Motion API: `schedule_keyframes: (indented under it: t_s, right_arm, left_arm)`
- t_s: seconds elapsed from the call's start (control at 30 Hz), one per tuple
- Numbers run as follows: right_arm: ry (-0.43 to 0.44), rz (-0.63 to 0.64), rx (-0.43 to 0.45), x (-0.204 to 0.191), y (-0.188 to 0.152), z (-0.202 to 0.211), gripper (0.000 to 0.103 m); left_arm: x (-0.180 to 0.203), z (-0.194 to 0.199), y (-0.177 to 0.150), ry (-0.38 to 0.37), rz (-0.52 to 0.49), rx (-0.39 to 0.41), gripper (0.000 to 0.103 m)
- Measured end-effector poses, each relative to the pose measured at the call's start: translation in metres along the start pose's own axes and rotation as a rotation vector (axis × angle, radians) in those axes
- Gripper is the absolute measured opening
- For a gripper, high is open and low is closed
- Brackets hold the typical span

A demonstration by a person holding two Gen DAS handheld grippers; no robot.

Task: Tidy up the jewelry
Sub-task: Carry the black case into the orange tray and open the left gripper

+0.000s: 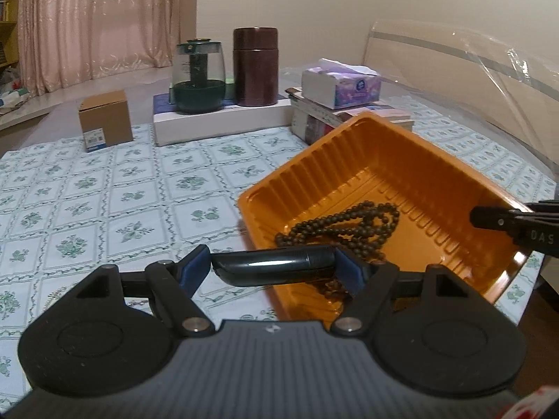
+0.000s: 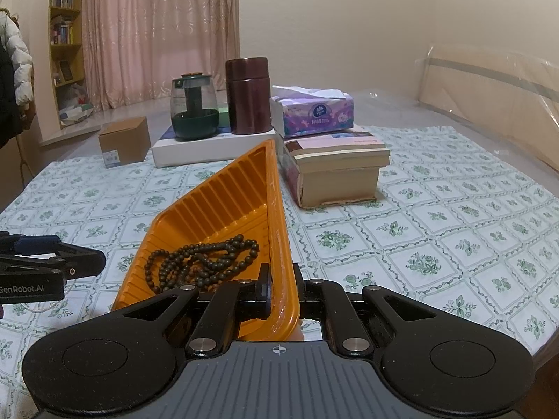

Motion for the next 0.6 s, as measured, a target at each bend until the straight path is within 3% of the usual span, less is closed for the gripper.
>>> schedule_keyframes:
  t_s: [0.37,0.6]
  right_arm:
    - [-0.001,0.000,-0.001,0.000,-0.001,-0.001,0.009]
    - [-0.002,-0.002,-0.002,0.002,-0.002,-0.001,0.008]
  left_arm:
    - [0.017,-0.008,-0.001,-0.055,-0.001,-0.007,0.075]
    - [0.031,-0.015,-0.005,-0.142,0.016,-0.011,0.075]
Point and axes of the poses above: each gripper's, at about its wrist camera, not at the fingertips, and z roughly against the way its jaws point, x to its right, y to its top, the point moved 10 cm from there along -z, roughly the way its jaws point, and after that the axes turned 9 degrees about x, right-handed, at the moved point
